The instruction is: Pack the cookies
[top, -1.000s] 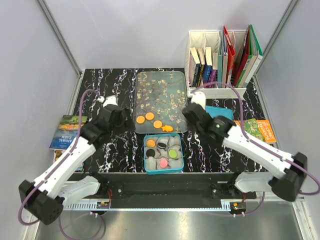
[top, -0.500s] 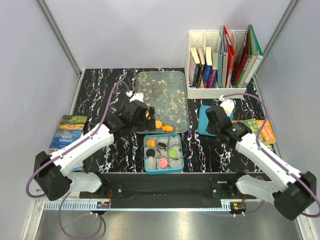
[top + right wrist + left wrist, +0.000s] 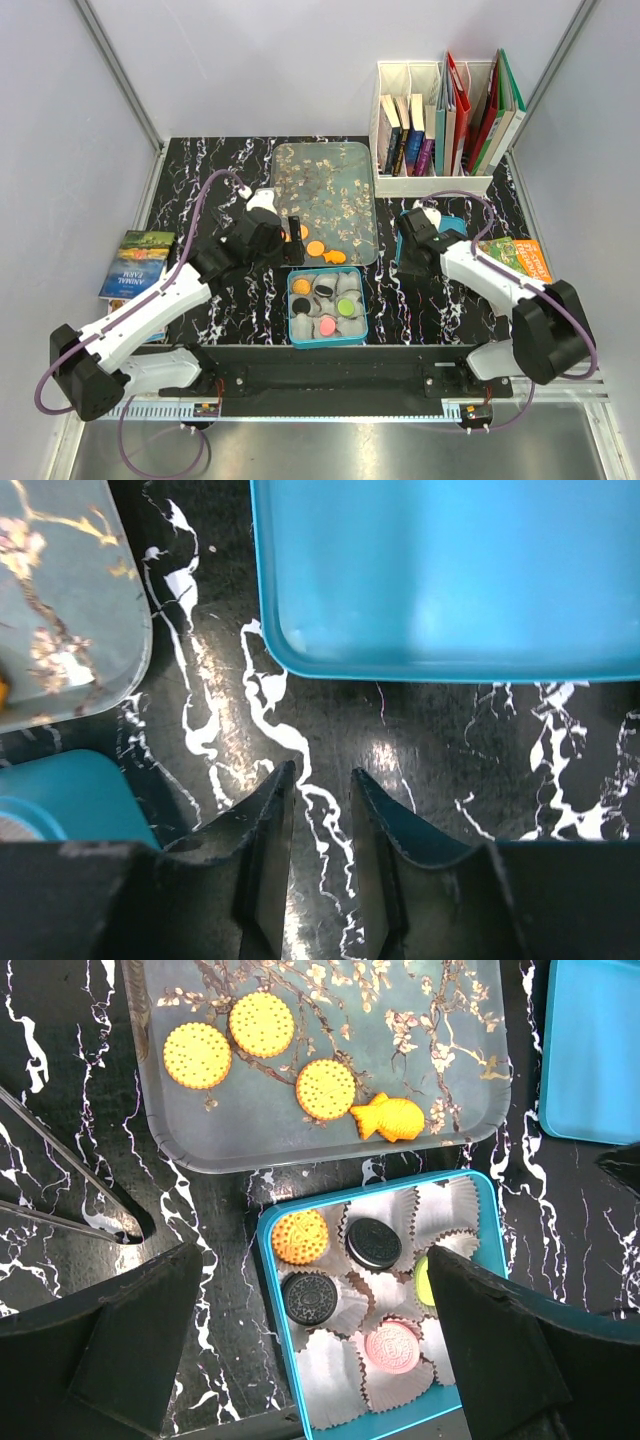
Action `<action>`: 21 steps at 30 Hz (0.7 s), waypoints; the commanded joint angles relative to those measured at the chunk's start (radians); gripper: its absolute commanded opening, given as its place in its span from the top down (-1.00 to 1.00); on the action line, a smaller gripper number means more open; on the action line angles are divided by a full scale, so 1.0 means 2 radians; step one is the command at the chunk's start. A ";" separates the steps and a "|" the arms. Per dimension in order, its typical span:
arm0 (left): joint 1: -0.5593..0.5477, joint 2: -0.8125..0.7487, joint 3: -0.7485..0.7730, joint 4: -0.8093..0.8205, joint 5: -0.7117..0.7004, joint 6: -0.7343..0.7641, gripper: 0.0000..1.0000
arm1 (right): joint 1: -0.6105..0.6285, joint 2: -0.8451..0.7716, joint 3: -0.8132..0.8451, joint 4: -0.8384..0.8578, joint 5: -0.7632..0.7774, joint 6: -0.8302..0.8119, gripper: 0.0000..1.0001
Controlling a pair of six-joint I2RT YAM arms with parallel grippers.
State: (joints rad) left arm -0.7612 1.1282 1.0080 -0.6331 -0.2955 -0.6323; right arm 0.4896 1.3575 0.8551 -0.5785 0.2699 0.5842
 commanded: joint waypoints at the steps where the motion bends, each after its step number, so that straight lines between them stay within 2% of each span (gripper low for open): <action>1: -0.003 -0.010 -0.004 0.023 -0.006 0.002 -0.98 | -0.002 0.028 0.030 0.027 0.006 -0.044 0.27; 11: -0.004 -0.017 -0.009 0.022 -0.012 0.000 -0.98 | -0.002 0.121 0.089 0.063 -0.001 -0.066 0.32; 21: -0.003 -0.019 -0.012 0.016 -0.020 0.001 -0.98 | -0.022 0.183 0.098 0.090 -0.007 -0.070 0.41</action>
State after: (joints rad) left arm -0.7624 1.1183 0.9863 -0.6338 -0.3038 -0.6327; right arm 0.4686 1.7065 1.0214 -0.4450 0.2665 0.4561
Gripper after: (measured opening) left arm 0.985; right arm 0.312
